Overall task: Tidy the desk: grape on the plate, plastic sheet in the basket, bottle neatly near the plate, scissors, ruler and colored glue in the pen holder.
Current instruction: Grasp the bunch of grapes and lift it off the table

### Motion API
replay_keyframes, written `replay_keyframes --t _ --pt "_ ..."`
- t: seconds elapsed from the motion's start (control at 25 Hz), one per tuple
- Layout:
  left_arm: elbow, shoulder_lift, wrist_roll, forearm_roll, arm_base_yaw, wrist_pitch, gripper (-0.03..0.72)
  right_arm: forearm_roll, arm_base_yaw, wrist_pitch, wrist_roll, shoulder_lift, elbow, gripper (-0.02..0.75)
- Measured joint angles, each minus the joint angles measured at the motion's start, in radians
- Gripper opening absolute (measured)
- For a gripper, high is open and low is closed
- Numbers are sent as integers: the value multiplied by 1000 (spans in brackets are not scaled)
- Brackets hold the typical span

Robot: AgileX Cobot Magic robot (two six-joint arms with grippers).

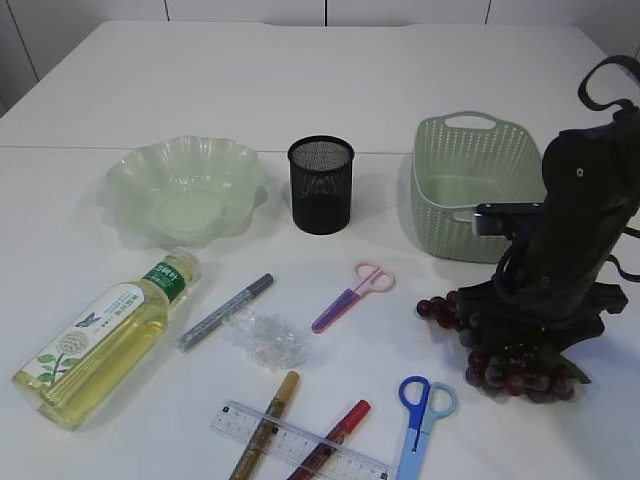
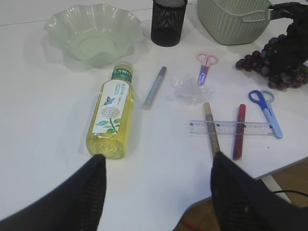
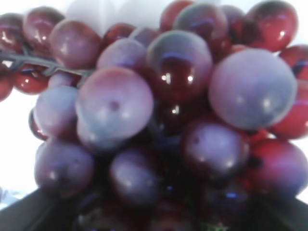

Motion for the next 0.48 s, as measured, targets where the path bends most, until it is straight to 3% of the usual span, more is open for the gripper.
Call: replay_keyframes --t 0.16,0.4,0.48 --pt "0 0 0 0 0 0 493 13 0 -5 0 2 0 520" --pt "0 0 0 0 0 0 487 16 0 -3 0 2 -2 286" --pt "0 0 0 0 0 0 486 16 0 7 0 2 -3 242"
